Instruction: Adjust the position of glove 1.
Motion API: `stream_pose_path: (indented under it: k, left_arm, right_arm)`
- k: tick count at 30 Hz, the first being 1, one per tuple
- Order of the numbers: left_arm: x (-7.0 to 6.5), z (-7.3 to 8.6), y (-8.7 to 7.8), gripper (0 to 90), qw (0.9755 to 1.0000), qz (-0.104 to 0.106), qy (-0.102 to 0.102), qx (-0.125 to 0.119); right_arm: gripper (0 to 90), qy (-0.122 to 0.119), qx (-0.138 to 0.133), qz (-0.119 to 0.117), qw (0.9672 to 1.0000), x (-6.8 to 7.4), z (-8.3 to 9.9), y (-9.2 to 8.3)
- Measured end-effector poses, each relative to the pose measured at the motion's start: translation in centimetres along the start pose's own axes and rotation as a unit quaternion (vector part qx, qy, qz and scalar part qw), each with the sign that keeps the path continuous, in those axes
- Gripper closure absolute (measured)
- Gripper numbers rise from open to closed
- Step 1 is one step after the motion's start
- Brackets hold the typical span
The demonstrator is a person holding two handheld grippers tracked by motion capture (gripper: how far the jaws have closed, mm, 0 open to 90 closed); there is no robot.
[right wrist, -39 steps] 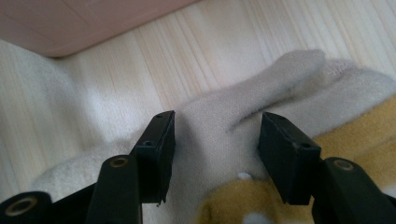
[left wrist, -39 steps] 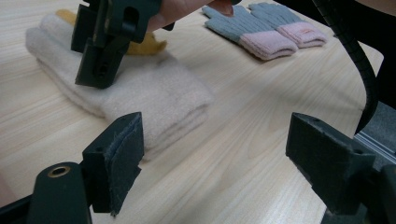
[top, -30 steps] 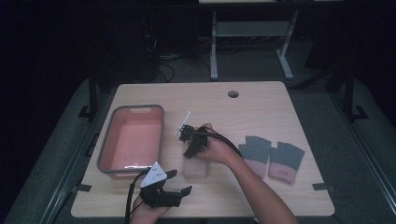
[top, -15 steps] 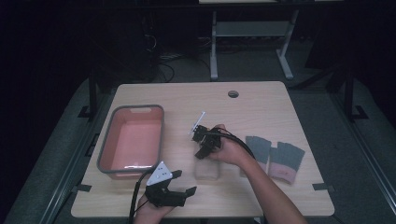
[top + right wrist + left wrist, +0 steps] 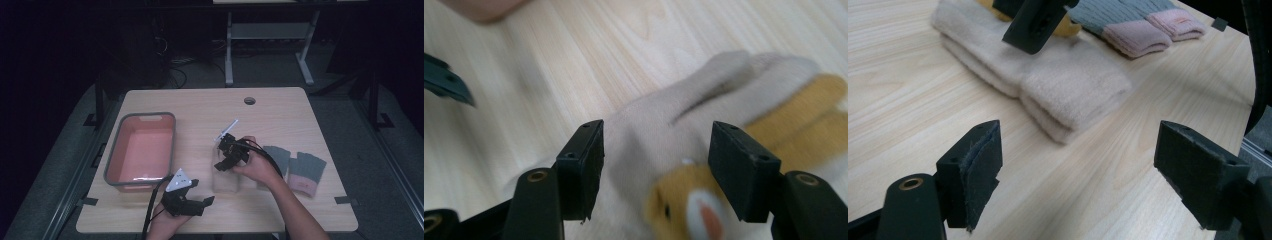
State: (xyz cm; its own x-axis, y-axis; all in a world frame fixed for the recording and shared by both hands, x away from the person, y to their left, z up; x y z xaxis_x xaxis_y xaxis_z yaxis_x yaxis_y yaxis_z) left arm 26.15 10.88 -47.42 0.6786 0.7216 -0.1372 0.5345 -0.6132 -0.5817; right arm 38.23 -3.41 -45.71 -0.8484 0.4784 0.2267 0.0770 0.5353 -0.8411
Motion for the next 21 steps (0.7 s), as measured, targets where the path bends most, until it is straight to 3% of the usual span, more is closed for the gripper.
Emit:
stream_pose_path:
  k: [4,7,8,10,11,12,15,16,18,21]
  left_arm:
    - [-0.2,-0.9,0.9,19.5,0.9998,0.013,-0.016,0.006]
    - [0.1,-1.4,1.5,19.4,0.9997,0.014,-0.016,0.015]
    - [0.1,-1.8,2.0,19.3,0.9993,0.016,-0.026,0.021]
    - [0.2,-1.9,2.1,19.3,0.9993,0.015,-0.025,0.023]
    - [0.3,-2.1,2.4,19.3,0.9988,0.019,-0.036,0.028]
    - [0.5,-2.4,2.7,19.3,0.9984,0.017,-0.045,0.031]
    - [0.7,-2.6,3.1,18.8,0.9974,0.021,-0.058,0.037]
    - [0.8,-2.6,3.3,17.5,0.9967,0.023,-0.063,0.045]
    - [0.9,-2.7,3.8,17.5,0.9957,0.024,-0.071,0.055]
    - [1.3,-3.0,4.4,17.0,0.9936,0.029,-0.091,0.06]
  right_arm:
    - [37.6,0.029,-0.035,0.001,0.999,0.2,1.0,-1.5]
    - [35.4,0.051,-0.059,-0.006,0.9969,0.8,2.2,-2.6]
    - [35.1,0.056,-0.062,-0.004,0.9965,0.8,2.5,-2.9]
    - [34.7,0.069,-0.071,0.003,0.9951,0.9,3.2,-3.3]
    - [34.7,0.069,-0.071,0.003,0.9951,0.9,3.2,-3.3]
    - [34.2,0.083,-0.08,0.001,0.9933,0.9,4.0,-3.5]
    - [33.9,0.097,-0.09,0.001,0.9912,0.8,4.7,-3.6]
    - [34.1,0.115,-0.099,-0.008,0.9885,0.8,5.3,-3.5]
    - [34.3,0.122,-0.098,-0.009,0.9876,0.8,5.7,-3.5]
    - [34.9,0.152,-0.116,-0.021,0.9814,1.0,6.5,-3.4]
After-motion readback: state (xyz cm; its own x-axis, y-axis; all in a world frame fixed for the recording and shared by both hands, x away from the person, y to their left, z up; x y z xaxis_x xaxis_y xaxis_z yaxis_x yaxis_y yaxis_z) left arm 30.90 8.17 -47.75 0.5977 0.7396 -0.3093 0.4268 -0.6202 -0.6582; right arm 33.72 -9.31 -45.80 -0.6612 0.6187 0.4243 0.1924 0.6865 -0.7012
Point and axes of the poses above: each handheld gripper's, and its own axes: y roughly forward along the jaws, z roughly out of its underside, x roughly to its left, the point moved 5 cm from there along y, roughly forward along the jaws, and after that the axes turned 8 degrees about -z, right-handed, at the moved point
